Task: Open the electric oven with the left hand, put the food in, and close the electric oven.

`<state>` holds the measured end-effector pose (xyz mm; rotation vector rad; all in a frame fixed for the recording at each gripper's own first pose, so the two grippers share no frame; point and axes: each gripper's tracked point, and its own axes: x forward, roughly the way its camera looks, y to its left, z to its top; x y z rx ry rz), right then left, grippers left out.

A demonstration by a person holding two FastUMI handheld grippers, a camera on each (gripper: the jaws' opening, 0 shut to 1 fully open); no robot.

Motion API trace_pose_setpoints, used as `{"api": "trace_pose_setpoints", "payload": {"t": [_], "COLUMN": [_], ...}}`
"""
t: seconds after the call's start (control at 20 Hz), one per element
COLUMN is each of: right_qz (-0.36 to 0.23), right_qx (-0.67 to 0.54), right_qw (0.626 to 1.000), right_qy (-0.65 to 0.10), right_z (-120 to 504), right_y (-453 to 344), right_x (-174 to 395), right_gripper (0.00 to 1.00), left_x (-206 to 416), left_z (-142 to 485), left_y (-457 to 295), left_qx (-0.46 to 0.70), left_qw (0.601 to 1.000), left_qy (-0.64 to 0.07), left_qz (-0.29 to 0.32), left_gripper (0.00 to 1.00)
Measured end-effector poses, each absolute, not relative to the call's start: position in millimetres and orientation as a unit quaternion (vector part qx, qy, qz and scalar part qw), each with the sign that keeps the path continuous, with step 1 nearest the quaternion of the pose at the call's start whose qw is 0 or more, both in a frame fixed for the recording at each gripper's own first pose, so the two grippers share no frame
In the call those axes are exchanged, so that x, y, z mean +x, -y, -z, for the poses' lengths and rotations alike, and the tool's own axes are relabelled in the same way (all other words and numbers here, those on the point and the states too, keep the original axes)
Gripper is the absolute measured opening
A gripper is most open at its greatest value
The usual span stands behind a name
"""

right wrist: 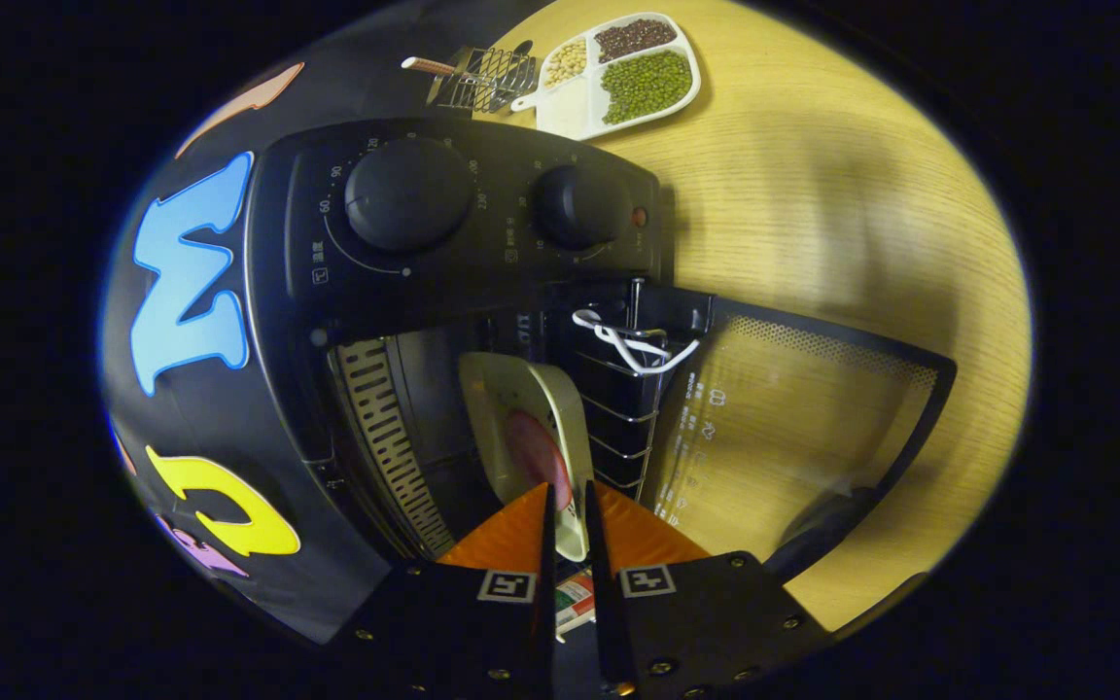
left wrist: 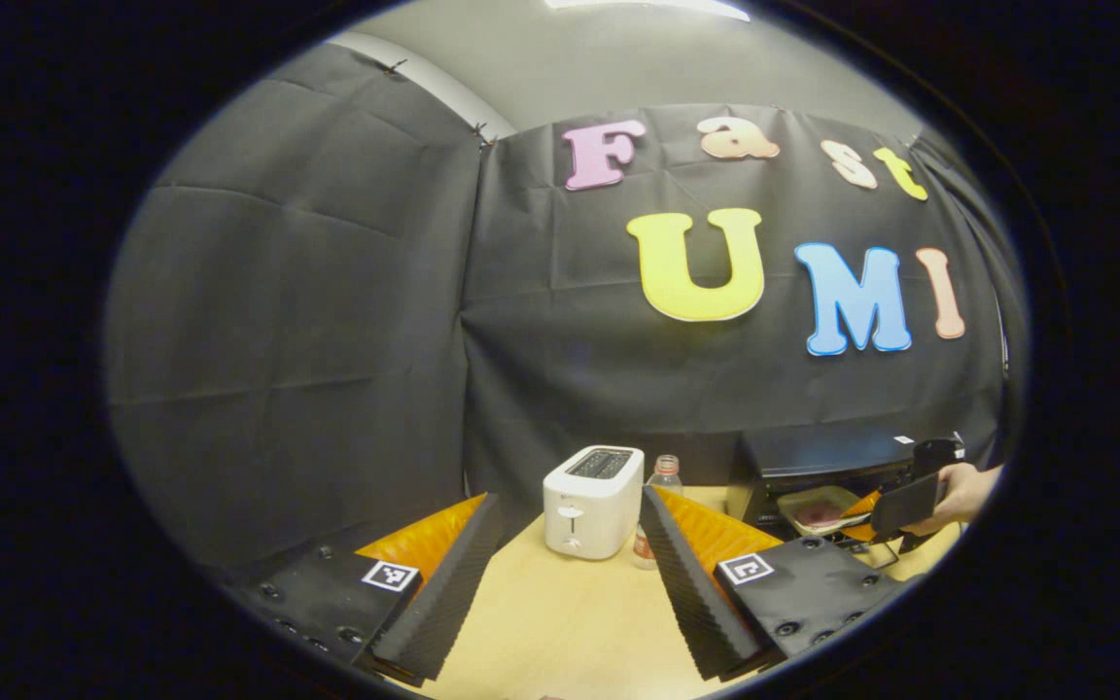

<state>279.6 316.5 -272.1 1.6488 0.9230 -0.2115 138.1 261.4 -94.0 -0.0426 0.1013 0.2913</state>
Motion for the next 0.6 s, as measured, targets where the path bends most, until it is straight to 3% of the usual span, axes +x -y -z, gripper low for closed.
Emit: {"api": "trace_pose_setpoints", "payload": {"t": [0.05,0.1,0.2,0.3,0.45,0.6], "right_qz": [0.079,0.072,0.056,0.039,0.011,-0.016], "right_qx": [0.704,0.694,0.663,0.626,0.572,0.517], "right_qw": [0.582,0.591,0.619,0.649,0.695,0.741], "right_qy": [-0.4,-0.404,-0.417,-0.431,-0.436,-0.428], "right_z": [269,267,264,259,251,241], "right_y": [-318,-314,-307,-297,-275,-252], "right_x": [275,270,258,241,221,203], "right_gripper": [0.38,0.48,0.56,0.99,0.97,0.97], "left_x": [140,142,147,153,161,168], "left_z": [95,95,96,99,100,108], "left_y": [-254,-247,-230,-207,-170,-132], "left_qx": [-0.021,-0.022,-0.026,-0.027,-0.026,-0.032], "left_qw": [0.989,0.989,0.991,0.993,0.996,0.997], "left_qy": [-0.051,-0.052,-0.054,-0.058,-0.062,-0.068], "left_qz": [-0.14,-0.134,-0.119,-0.099,-0.065,-0.032], "left_gripper": [0.96,0.96,0.96,0.97,1.0,0.96]}}
